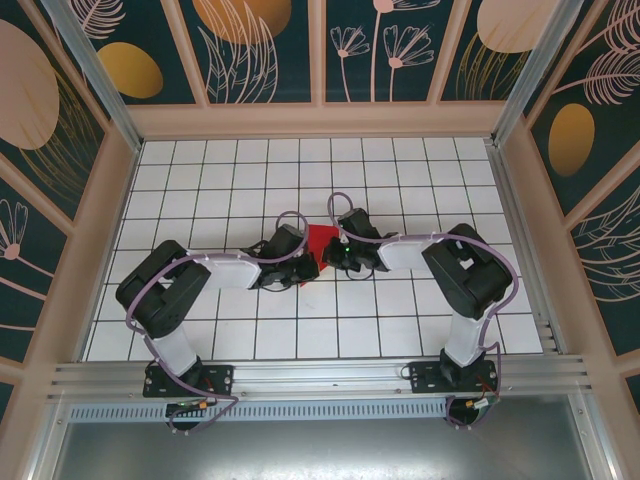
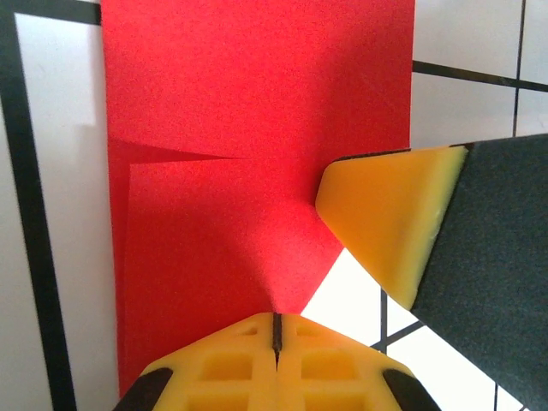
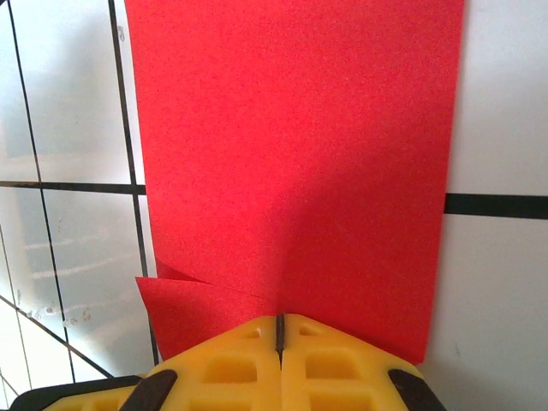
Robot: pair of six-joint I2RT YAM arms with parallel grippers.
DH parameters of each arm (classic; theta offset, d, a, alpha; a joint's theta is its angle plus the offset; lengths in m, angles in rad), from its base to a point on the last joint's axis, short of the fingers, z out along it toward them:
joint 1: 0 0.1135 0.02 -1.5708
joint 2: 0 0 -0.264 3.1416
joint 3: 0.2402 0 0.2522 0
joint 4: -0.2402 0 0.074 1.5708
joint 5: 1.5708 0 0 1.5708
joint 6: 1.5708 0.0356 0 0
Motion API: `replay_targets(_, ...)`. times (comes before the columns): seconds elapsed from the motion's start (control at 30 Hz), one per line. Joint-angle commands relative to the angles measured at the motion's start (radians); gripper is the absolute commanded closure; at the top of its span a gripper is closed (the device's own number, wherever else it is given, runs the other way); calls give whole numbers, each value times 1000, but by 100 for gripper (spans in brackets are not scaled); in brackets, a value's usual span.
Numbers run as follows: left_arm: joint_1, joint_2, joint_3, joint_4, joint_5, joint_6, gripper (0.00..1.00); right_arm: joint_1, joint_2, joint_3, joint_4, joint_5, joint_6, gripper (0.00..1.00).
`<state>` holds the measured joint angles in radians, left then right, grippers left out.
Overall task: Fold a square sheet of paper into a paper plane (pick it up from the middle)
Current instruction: Third fold the triangle at the center of the table.
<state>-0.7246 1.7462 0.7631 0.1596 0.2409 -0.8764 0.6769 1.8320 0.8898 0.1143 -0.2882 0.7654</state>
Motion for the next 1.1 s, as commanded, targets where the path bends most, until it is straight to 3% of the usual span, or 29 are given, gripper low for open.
replay_targets(0.0, 6, 6, -73, -52, 18, 5, 100, 1, 74, -8, -134, 86, 6, 100)
replay_targets(0.43, 6, -96, -221, -84, 64, 53, 100, -8, 95, -7, -169, 106, 3, 100)
replay_targets(0.8, 5, -181, -173, -190, 42, 132, 100, -8, 88, -7, -163, 98, 6, 100)
replay_targets(1.07, 18, -313, -155, -18, -23, 51, 100, -7, 84, -14, -136, 88, 13, 100)
